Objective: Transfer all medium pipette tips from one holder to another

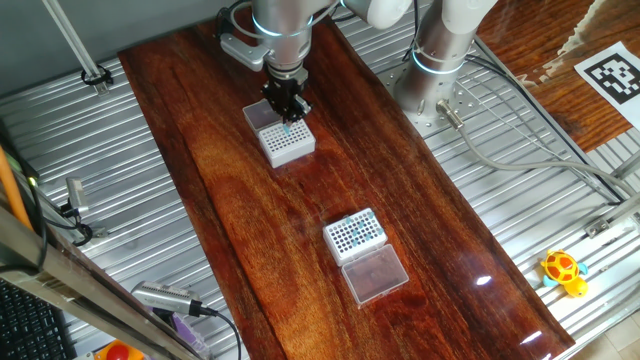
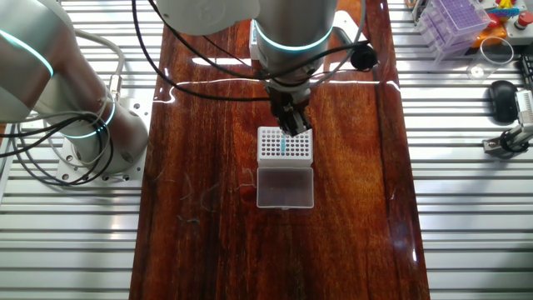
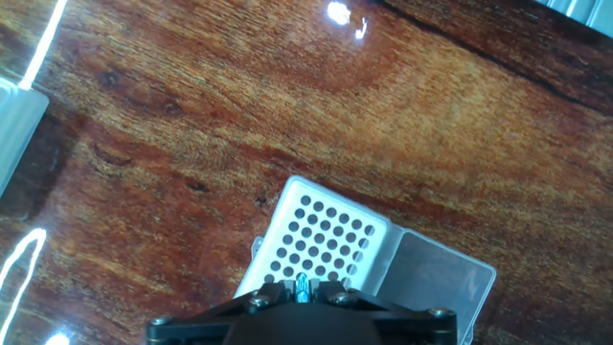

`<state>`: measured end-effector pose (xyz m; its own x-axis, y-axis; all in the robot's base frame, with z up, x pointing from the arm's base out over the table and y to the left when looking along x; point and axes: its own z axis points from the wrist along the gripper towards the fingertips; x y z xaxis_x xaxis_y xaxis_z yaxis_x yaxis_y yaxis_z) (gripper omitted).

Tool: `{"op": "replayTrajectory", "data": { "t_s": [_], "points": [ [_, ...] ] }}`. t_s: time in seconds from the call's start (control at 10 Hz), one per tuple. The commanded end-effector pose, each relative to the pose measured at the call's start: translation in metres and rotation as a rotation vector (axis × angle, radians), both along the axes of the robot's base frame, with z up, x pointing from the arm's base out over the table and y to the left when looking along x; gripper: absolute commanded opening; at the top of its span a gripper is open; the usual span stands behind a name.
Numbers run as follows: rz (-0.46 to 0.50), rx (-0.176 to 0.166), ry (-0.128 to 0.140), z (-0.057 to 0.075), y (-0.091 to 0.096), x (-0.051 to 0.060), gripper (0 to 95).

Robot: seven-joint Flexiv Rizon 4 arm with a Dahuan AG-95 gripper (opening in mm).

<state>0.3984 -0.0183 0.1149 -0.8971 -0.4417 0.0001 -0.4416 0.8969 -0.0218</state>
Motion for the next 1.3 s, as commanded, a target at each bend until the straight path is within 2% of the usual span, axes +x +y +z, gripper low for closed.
{"op": "replayTrajectory", "data": {
  "t_s": [0.1,1.0,1.1,1.3],
  "points": [
    [0.007,0.004,-0.002,-0.0021,0.0,0.0007,0.0],
    [0.003,0.005,0.001,-0.0036,0.0005,0.0006,0.0],
    [0.002,0.005,0.0,-0.0038,0.0004,0.0006,19.0],
    [-0.002,0.005,0.0,-0.004,0.0004,0.0006,19.0]
  ]
}}
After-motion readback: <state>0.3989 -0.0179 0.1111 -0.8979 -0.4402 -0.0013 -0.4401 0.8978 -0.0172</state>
